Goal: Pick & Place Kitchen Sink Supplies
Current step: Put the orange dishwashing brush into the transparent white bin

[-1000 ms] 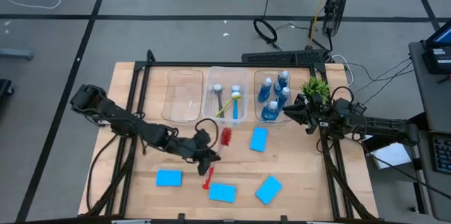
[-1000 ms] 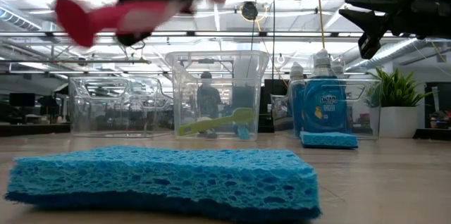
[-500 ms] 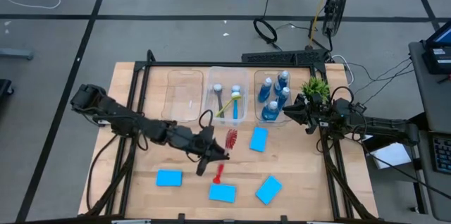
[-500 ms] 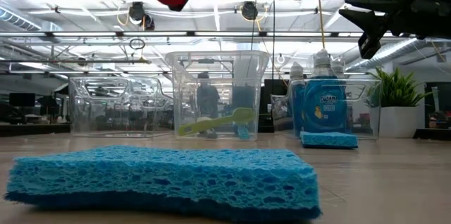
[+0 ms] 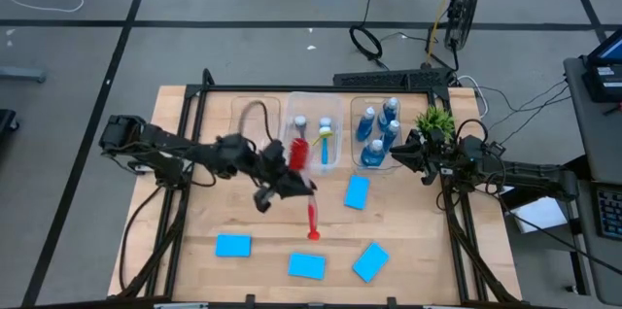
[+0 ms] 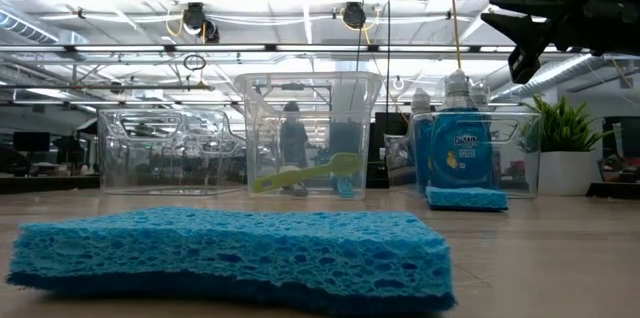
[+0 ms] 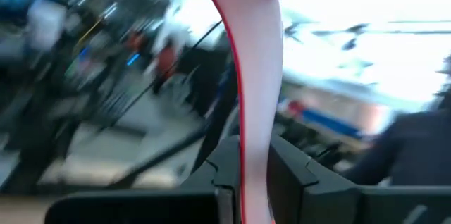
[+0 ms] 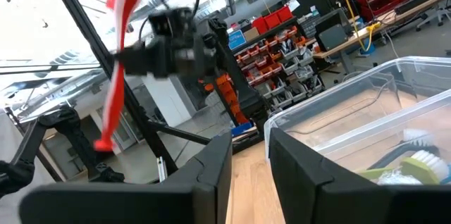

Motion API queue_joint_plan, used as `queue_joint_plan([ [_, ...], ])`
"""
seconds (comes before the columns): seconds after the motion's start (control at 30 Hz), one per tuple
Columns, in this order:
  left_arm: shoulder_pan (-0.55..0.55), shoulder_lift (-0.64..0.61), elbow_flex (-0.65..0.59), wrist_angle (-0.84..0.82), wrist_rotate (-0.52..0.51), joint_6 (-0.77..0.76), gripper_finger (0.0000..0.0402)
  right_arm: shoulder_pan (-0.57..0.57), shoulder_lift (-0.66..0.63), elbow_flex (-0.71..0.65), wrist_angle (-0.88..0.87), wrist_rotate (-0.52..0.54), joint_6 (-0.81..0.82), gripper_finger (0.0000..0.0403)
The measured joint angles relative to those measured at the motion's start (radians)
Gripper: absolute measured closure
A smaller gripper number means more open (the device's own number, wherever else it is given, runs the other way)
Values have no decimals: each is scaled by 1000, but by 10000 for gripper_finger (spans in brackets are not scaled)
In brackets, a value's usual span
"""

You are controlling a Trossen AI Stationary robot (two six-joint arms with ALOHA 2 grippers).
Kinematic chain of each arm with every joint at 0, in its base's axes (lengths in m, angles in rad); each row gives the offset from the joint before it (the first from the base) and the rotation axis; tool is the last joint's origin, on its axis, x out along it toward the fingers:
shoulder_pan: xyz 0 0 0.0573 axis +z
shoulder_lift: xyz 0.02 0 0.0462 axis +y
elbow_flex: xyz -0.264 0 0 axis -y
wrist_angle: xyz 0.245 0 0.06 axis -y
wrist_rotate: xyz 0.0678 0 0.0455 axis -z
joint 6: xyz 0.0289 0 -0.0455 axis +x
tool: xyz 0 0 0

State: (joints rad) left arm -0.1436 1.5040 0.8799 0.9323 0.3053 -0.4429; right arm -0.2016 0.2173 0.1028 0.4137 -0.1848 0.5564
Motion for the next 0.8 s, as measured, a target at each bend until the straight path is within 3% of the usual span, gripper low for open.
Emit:
queue_joint_plan([
  [0.2,60,-1,0,263,153,0,360,0,0,0,0,0,0,316],
  [0.3,73,-1,0,305,157,-26,360,0,0,0,0,0,0,316],
  [0.4,90,-1,0,278,72,-112,360,0,0,0,0,0,0,316],
  [0.63,136,-7,1,-102,-314,-339,360,0,0,0,0,0,0,316],
  [0.8,188,-15,85,-525,-366,-457,360,0,0,0,-1,0,0,316],
])
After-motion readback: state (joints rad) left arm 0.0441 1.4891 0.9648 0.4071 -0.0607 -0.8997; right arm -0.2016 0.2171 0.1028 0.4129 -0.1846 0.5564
